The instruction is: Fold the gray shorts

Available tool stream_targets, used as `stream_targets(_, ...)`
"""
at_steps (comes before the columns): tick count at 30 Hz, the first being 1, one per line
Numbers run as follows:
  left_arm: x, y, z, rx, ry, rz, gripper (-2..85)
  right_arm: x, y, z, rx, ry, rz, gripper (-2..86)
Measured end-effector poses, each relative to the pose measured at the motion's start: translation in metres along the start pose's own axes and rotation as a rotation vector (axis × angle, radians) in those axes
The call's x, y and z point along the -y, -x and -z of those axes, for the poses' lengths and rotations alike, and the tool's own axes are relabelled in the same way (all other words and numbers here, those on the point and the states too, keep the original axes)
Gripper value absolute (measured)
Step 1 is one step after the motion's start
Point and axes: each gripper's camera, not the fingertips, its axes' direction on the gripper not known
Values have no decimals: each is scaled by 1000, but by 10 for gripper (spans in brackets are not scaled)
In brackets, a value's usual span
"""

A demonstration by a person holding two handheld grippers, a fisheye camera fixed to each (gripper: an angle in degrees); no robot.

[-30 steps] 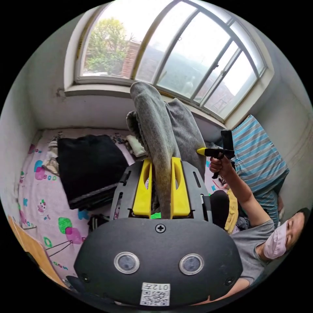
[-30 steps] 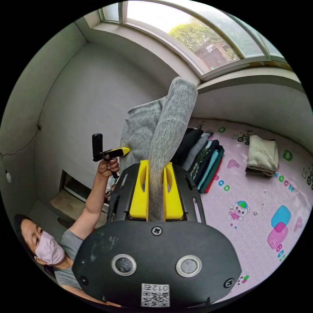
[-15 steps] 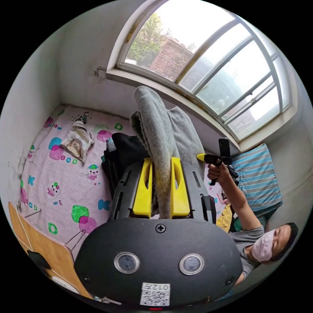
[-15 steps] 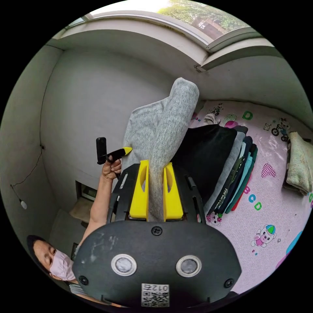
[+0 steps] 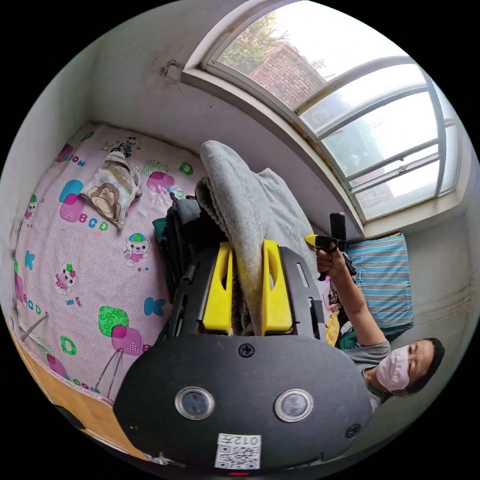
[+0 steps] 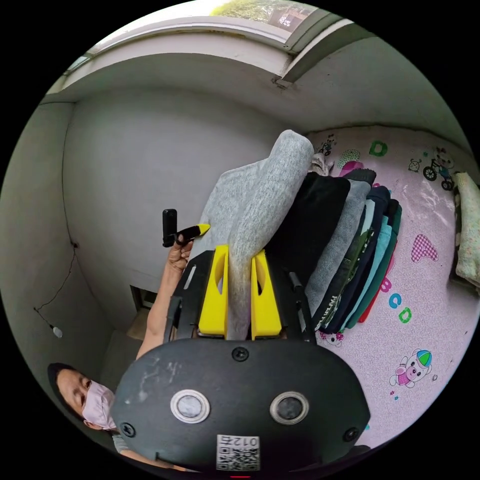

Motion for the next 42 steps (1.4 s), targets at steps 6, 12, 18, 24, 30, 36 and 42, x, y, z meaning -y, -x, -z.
stream_targets(6, -26, 36, -5, -48, -84, 44, 102, -5, -47, -9, 34, -31, -76, 71)
stream_targets(12, -81, 2, 52, 49, -415, -21, 74, -9, -63, -11, 27, -43, -125, 81)
stream_targets(18, -92, -57, 5, 388, -201, -128, 17, -24, -72, -8, -17, -89, -144, 83)
stream_targets(24, -108, -42, -23, 361, -221, 4, 2, -44, -88, -6, 12, -124, -162, 84)
stream_targets(30, -119, -83, -23, 387, -231, -59, -1, -67, -99, 25, 47, -164, -197, 89)
stream_targets(36, -128, -148, -26, 474, -244, -136, 0, -95, -100, 40, 70, -173, -200, 92)
stream_targets(42, -137, -219, -48, 594, -201, -221, -2, -130, -89, 50, 43, -182, -192, 92)
